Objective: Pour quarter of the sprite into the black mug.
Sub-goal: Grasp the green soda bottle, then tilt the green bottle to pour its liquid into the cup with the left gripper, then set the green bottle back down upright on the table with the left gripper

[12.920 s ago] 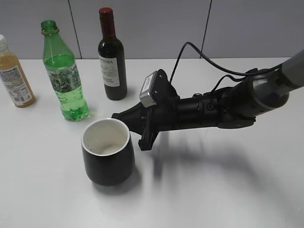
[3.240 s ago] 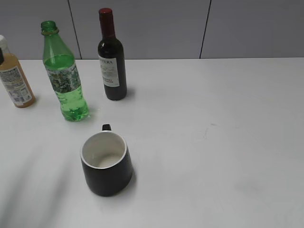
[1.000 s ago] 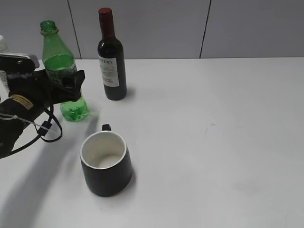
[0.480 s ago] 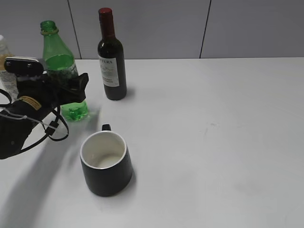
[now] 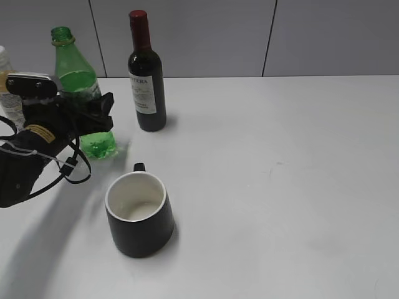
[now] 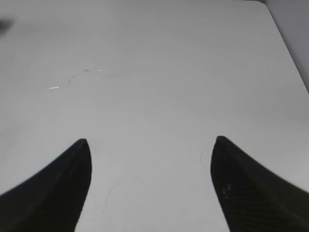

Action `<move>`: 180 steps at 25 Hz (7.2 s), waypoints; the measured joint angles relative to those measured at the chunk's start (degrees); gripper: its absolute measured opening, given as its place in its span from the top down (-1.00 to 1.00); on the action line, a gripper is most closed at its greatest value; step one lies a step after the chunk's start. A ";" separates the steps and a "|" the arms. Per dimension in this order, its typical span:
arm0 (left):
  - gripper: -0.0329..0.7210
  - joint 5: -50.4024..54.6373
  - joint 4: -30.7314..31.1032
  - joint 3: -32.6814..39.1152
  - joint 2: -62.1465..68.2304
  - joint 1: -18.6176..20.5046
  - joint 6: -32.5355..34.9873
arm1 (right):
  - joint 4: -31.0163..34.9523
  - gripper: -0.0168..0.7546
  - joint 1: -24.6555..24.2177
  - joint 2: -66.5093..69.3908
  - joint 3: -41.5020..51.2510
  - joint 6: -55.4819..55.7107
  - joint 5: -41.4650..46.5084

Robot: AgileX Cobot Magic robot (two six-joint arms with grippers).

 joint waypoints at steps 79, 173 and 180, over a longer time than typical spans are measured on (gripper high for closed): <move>-0.32 2.64 -37.65 29.68 -27.20 -22.86 49.90 | 0.05 -0.56 0.00 0.00 0.00 0.00 0.00; -0.29 2.35 -29.46 29.04 -27.15 -15.58 17.11 | 0.05 -0.56 0.00 0.00 0.00 0.00 0.00; -0.29 2.04 -13.22 21.54 -23.10 -4.90 8.13 | 0.05 -0.56 0.00 0.00 0.00 0.00 0.00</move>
